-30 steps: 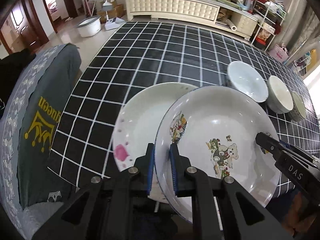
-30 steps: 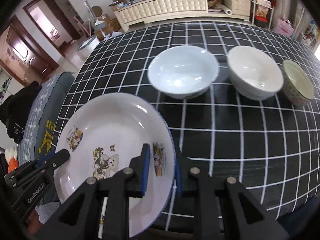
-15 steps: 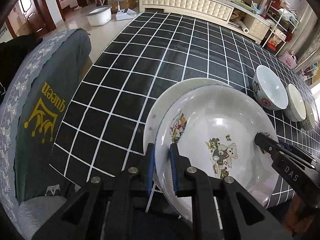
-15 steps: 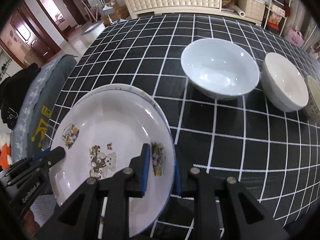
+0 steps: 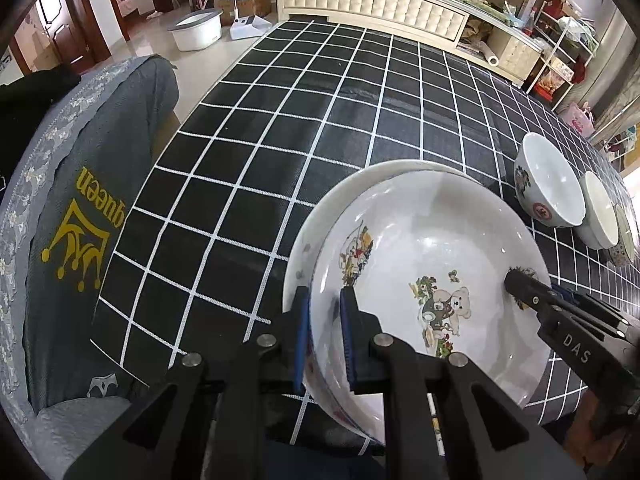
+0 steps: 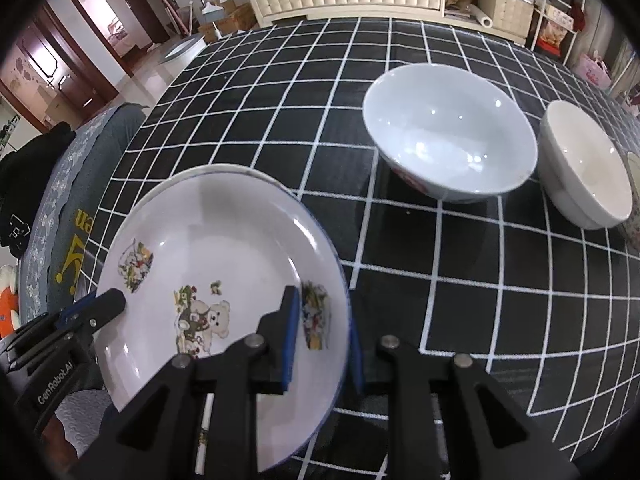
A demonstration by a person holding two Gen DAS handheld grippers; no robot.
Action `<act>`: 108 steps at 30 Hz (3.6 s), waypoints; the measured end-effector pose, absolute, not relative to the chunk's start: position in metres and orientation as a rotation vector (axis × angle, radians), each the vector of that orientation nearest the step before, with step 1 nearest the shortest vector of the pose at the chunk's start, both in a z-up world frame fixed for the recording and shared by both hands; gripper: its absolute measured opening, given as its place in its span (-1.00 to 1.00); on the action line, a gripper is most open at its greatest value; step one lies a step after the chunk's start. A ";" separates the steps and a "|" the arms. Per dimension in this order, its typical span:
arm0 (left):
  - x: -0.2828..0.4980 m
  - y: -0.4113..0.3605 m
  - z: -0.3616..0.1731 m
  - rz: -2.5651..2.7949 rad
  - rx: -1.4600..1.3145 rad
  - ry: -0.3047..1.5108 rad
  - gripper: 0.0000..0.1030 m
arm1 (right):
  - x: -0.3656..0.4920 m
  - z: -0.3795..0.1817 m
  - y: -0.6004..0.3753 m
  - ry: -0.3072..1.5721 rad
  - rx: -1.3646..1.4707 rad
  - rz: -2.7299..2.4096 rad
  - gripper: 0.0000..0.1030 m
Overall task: Organize plates and bowls
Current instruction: 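Lower the bear-print plate onto the pink-petal plate with both grippers, then move both grippers over to the plain white bowl, then grip the plain white bowl rim with the left gripper while the right gripper grips it too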
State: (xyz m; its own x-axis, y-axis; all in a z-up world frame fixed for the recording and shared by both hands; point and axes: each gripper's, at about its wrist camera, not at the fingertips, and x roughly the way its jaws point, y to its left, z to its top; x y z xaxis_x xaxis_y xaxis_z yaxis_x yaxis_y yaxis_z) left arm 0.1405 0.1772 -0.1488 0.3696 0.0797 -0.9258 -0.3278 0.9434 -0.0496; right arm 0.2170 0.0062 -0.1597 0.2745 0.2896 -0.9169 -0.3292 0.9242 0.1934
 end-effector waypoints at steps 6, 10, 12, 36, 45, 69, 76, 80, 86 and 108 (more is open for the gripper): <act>0.139 0.178 -0.147 0.272 -0.257 1.152 -0.73 | 0.214 -0.160 0.004 1.199 -0.050 0.417 -0.46; 0.135 0.175 -0.147 0.270 -0.231 1.136 -0.67 | 0.210 -0.159 0.003 1.183 -0.042 0.396 -0.46; 0.133 0.174 -0.147 0.257 -0.229 1.126 -0.64 | 0.208 -0.159 0.001 1.163 -0.019 0.390 -0.45; 0.126 0.112 -0.070 0.153 -0.066 0.906 -0.21 | 0.190 -0.105 -0.063 1.020 0.113 0.315 0.37; 0.130 0.078 -0.055 0.093 -0.042 0.881 -0.21 | 0.185 -0.077 -0.089 0.961 0.102 0.292 0.37; 0.177 0.041 -0.044 0.007 0.051 0.854 0.59 | 0.223 -0.053 -0.118 0.912 0.001 0.266 0.51; 0.203 0.044 -0.046 0.022 0.036 0.885 0.59 | 0.244 -0.056 -0.119 0.937 -0.048 0.305 0.51; 0.217 0.049 -0.048 0.035 0.016 0.915 0.59 | 0.260 -0.056 -0.120 0.952 -0.061 0.331 0.51; 0.238 0.058 -0.056 0.027 -0.032 0.965 0.59 | 0.283 -0.057 -0.110 0.962 -0.116 0.382 0.51; 0.316 0.056 -0.132 -0.002 -0.102 1.181 0.16 | 0.364 -0.130 -0.071 1.190 -0.265 0.528 -0.06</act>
